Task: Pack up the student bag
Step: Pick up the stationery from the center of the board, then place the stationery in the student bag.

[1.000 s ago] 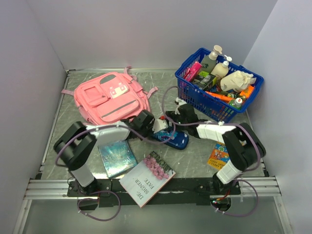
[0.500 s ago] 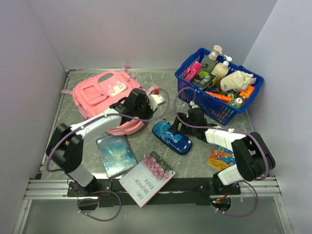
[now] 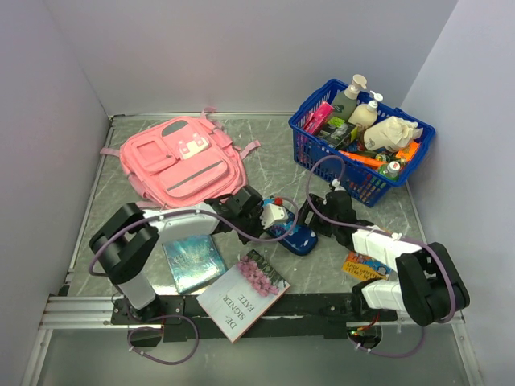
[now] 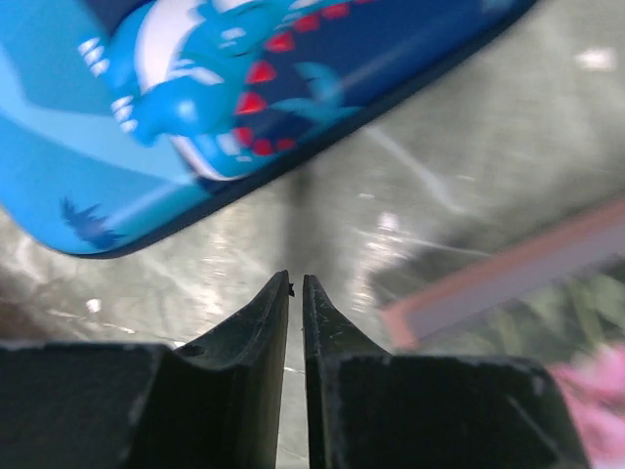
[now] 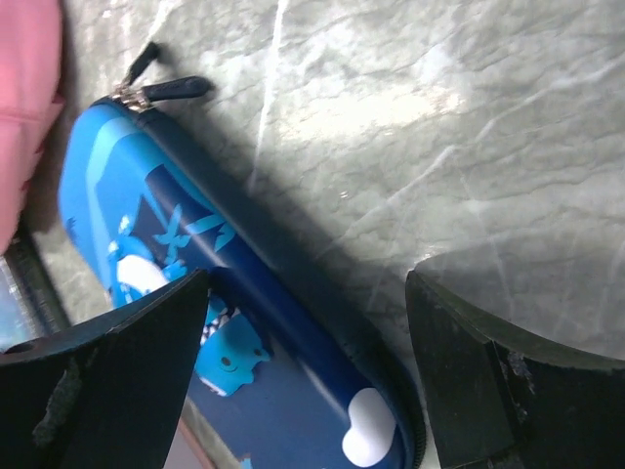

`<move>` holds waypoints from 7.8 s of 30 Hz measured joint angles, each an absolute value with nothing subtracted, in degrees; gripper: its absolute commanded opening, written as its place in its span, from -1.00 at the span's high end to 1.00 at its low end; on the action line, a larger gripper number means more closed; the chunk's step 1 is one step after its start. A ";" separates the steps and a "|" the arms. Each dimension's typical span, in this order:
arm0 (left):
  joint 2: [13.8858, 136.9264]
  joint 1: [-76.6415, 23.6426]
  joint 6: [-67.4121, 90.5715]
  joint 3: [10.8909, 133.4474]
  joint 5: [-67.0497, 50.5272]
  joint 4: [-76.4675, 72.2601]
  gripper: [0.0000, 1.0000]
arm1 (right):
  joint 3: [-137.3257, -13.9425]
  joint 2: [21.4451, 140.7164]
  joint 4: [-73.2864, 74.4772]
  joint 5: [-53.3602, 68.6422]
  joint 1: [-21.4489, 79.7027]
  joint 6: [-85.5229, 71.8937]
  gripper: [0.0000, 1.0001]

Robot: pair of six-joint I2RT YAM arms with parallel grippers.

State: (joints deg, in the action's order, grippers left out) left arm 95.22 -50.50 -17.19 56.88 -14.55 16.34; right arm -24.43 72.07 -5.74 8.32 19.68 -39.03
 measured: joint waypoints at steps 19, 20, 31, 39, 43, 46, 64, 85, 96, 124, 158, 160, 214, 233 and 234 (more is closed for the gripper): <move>106.04 -48.18 -10.55 63.07 -7.20 6.98 0.70 | -12.62 67.90 -26.17 25.98 19.35 -45.19 -0.70; 106.04 -48.12 -10.39 63.07 -7.31 6.98 0.69 | -12.62 67.96 -26.68 26.06 19.35 -45.28 -0.69; 102.72 -47.31 -9.52 61.71 -11.22 7.92 0.67 | -14.74 77.67 -33.32 24.99 21.08 -46.63 -0.46; 102.85 -46.89 -9.54 61.52 -11.09 7.94 0.70 | -14.48 77.08 -34.11 23.31 21.98 -46.70 -0.42; 104.09 -46.81 -9.54 61.52 -10.55 7.92 0.70 | -14.02 72.55 -34.33 23.24 22.00 -46.68 -0.46; 105.08 -47.13 -9.39 61.52 -11.38 6.79 0.71 | -14.15 66.57 -34.24 24.29 23.00 -46.15 -0.51; 105.16 -46.26 -9.30 61.17 -12.21 3.62 0.72 | -19.00 70.48 -24.93 24.64 24.10 -39.03 -0.46; 100.99 -43.79 -8.84 62.76 -15.53 8.47 0.46 | -22.76 71.99 -19.53 10.35 29.36 -37.82 0.26; 85.43 -35.46 -17.39 70.85 -10.02 23.33 -0.48 | -22.35 71.42 -19.40 10.15 28.69 -38.48 0.30; 83.83 -24.21 -22.68 64.97 -9.47 22.15 -0.36 | -19.81 68.79 -20.16 12.75 27.70 -39.13 0.33; 97.51 -24.12 -22.28 62.81 14.28 7.35 0.98 | -21.63 63.59 -17.91 19.97 24.77 -40.86 0.36; 96.23 -24.64 -21.52 64.27 14.11 9.37 0.98 | -23.75 63.70 -17.93 21.34 24.73 -41.50 0.37; 89.84 -28.51 -7.33 81.91 -4.62 27.40 0.98 | -54.89 86.21 -13.54 24.40 33.63 -41.25 0.12; 94.35 -27.92 -3.29 87.77 -7.20 28.91 0.98 | -45.36 87.39 -8.05 14.39 40.66 -28.21 0.86; 94.35 -27.92 -3.22 87.77 -7.46 29.04 0.98 | -46.70 88.55 -7.88 13.82 40.64 -27.79 0.87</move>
State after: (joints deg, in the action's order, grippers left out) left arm 94.35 -27.92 -3.22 87.77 -7.46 29.04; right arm -46.70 88.55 -7.88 13.82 40.64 -27.79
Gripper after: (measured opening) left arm 0.046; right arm 0.079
